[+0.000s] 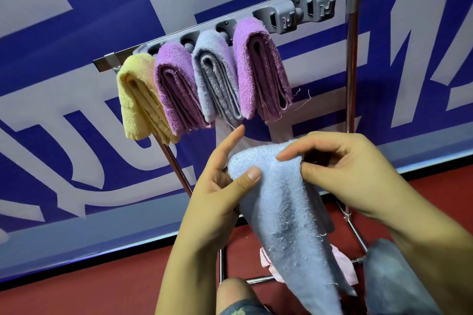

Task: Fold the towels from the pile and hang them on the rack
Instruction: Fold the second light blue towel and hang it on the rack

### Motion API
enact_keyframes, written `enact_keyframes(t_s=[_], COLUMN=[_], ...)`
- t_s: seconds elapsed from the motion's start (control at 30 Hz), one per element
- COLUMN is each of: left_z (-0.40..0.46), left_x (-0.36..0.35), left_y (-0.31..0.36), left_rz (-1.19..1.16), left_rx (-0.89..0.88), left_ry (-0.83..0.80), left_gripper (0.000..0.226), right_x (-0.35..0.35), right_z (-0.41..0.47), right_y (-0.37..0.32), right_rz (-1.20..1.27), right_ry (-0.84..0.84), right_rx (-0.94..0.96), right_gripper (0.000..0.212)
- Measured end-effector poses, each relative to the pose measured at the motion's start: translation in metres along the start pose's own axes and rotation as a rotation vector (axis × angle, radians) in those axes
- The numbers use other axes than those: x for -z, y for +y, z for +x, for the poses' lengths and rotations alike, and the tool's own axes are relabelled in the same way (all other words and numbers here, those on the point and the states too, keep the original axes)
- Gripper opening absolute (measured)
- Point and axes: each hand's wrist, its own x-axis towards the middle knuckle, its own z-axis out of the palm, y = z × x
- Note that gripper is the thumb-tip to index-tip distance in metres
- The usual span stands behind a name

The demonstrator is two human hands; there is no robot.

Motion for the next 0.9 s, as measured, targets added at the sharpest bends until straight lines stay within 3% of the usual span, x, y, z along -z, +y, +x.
enact_keyframes(t_s=[0.3,0.4,0.5,0.67,0.83,0.9], left_z=[0.004,0.005,0.006,0.008,0.008,0.003], left_x=[0.001,-0.003,-0.005,-0.001,0.005,0.005], left_y=[-0.003,-0.003,-0.002,0.005,0.007,0.002], left_rz=[0.007,-0.006,-0.021,-0.026,0.029,0.04], left_rx=[-0.011,-0.025,-0.015,0.02,0.025,0.061], left_ry=[0.034,0.053,0.049,0.109,0.151,0.127], left_gripper=[0.052,0.05,0.052,0.053,0.04,0.05], right_x=[0.0,0.001,0.0,-0.004,-0.012,-0.016], right_z=[0.006,0.004,-0.002,-0.004,0.004,0.007], right_y=[0.003,0.014,0.026,0.023,0.016,0.013], right_rz=[0.273,0.349,0.234,0.373,0.355,0.347], right_ry=[-0.028,0.011,-0.096,-0.235,-0.187,-0.154], right_rx=[-0.089,-0.193,-0.166,-0.169,-0.08,-0.06], right_gripper=[0.008,0.027,0.057,0.071,0.061,0.052])
